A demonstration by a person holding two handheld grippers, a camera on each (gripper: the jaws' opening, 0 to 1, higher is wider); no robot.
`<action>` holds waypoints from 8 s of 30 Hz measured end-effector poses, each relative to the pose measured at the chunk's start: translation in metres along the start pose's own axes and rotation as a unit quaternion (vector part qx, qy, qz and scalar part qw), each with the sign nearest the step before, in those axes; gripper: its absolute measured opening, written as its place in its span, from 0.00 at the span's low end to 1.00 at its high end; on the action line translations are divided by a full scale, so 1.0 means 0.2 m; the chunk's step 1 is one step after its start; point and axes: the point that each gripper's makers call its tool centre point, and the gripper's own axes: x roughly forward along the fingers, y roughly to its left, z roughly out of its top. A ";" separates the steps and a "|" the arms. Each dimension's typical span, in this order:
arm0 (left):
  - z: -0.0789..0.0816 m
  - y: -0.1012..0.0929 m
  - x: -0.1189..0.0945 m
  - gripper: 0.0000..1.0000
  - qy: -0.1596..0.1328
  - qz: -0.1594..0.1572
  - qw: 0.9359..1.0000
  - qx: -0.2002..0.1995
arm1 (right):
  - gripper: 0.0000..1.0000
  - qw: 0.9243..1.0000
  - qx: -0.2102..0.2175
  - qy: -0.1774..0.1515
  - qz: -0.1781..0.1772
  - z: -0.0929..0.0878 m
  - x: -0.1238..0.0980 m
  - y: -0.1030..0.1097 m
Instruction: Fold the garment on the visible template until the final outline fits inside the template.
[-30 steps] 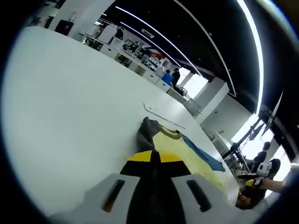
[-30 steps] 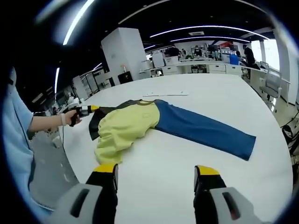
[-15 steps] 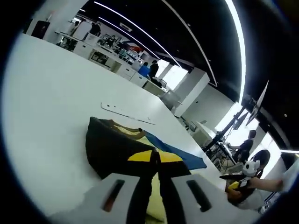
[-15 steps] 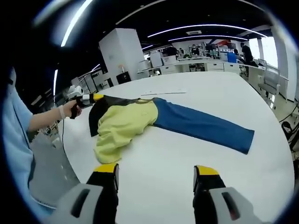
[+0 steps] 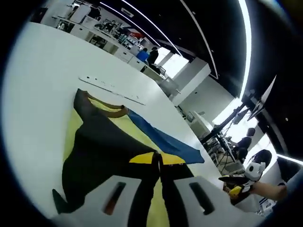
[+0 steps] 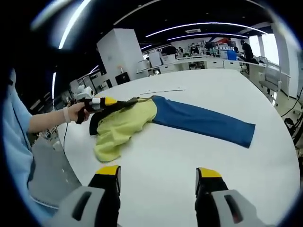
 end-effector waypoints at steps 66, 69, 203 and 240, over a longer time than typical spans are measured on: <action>-0.10 -0.03 -0.19 0.99 0.058 -0.015 0.983 0.171 | 0.62 1.000 -0.009 -0.006 0.012 0.06 0.03 0.05; -0.10 0.01 -0.24 0.99 0.059 -0.010 0.983 0.171 | 0.62 1.000 -0.010 -0.006 0.014 0.06 0.04 0.06; 0.38 1.26 -1.59 0.00 0.033 0.285 0.949 0.132 | 0.60 0.999 0.007 0.029 0.020 -0.02 0.14 0.13; 0.07 1.35 -1.65 0.00 0.053 0.319 0.943 0.082 | 0.59 0.999 0.002 0.033 0.021 -0.01 0.16 0.13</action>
